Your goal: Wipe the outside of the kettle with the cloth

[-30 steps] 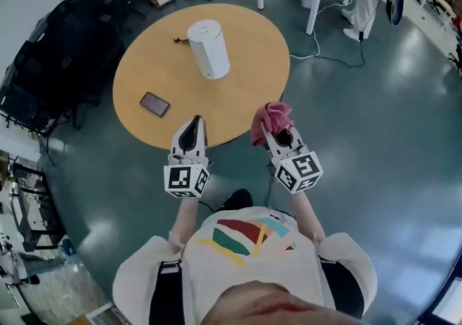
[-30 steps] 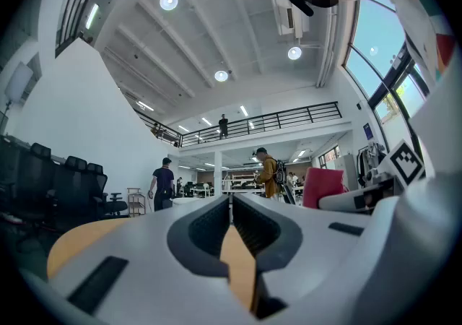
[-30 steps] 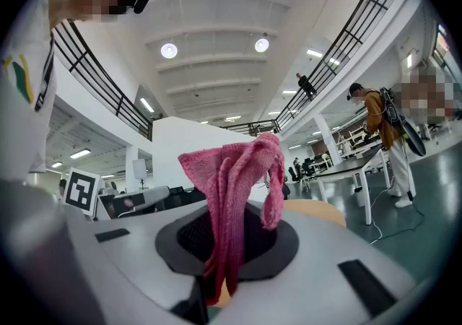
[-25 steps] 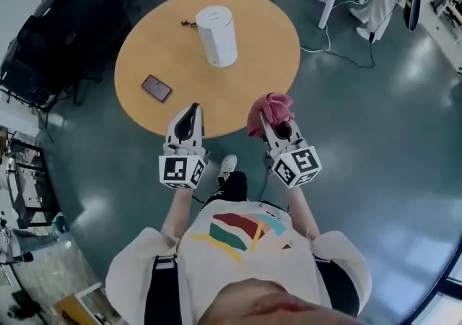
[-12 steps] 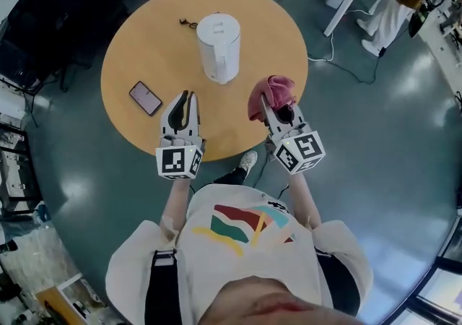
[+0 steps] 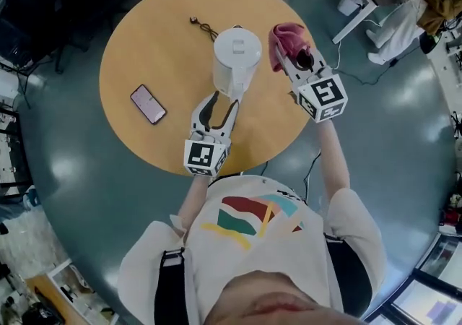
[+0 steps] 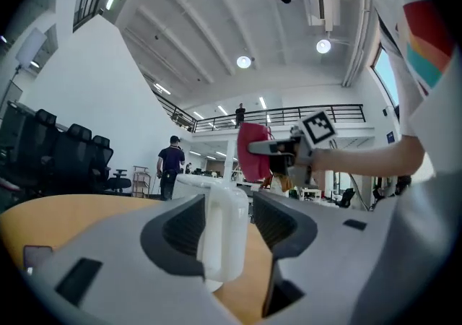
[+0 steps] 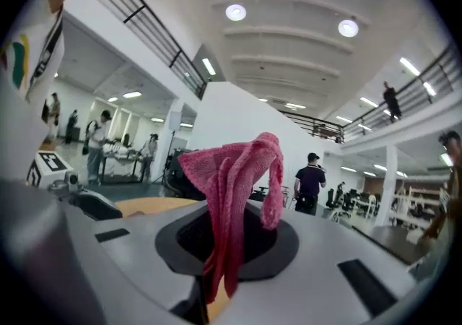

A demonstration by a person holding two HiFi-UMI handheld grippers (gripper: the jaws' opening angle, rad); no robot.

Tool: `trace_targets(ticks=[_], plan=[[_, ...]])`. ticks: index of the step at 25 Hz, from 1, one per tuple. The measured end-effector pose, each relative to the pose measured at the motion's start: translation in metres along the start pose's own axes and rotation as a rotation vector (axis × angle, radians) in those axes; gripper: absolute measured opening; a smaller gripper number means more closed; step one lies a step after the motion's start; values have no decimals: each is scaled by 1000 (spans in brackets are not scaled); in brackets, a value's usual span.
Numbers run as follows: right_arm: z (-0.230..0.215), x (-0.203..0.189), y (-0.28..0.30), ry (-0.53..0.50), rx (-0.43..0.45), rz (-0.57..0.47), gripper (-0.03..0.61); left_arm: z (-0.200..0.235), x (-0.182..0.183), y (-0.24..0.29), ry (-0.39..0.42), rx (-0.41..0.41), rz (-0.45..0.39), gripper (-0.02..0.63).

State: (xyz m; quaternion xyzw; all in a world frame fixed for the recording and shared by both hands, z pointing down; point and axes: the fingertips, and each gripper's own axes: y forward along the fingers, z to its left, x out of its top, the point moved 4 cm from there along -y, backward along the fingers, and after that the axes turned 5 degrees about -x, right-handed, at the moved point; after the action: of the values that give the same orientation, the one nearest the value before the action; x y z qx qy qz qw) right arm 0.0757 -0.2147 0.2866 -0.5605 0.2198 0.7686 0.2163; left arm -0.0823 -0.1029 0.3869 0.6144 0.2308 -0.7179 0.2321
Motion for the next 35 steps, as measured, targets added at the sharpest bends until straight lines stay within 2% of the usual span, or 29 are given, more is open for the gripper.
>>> trace_targets(ticks=[3, 8, 12, 14, 17, 23, 28, 35], plan=[[-10, 12, 46, -186, 110, 73, 38, 9, -16, 13, 5, 1, 41, 235], [-2, 8, 96, -485, 302, 310, 38, 9, -33, 23, -4, 8, 117, 236], [12, -6, 129, -712, 399, 511, 38, 13, -31, 26, 35, -19, 135, 235], [24, -22, 142, -786, 437, 584, 38, 19, -42, 25, 39, -24, 132, 235], [36, -33, 151, -846, 462, 639, 38, 21, -48, 22, 51, -27, 138, 235], [45, -28, 141, -944, 457, 715, 39, 9, -39, 24, 83, -49, 155, 235], [61, -38, 124, -1081, 458, 749, 38, -8, -51, 30, 97, -83, 169, 235], [76, -33, 96, -1093, 513, 745, 38, -24, -48, 28, 108, -70, 156, 235]])
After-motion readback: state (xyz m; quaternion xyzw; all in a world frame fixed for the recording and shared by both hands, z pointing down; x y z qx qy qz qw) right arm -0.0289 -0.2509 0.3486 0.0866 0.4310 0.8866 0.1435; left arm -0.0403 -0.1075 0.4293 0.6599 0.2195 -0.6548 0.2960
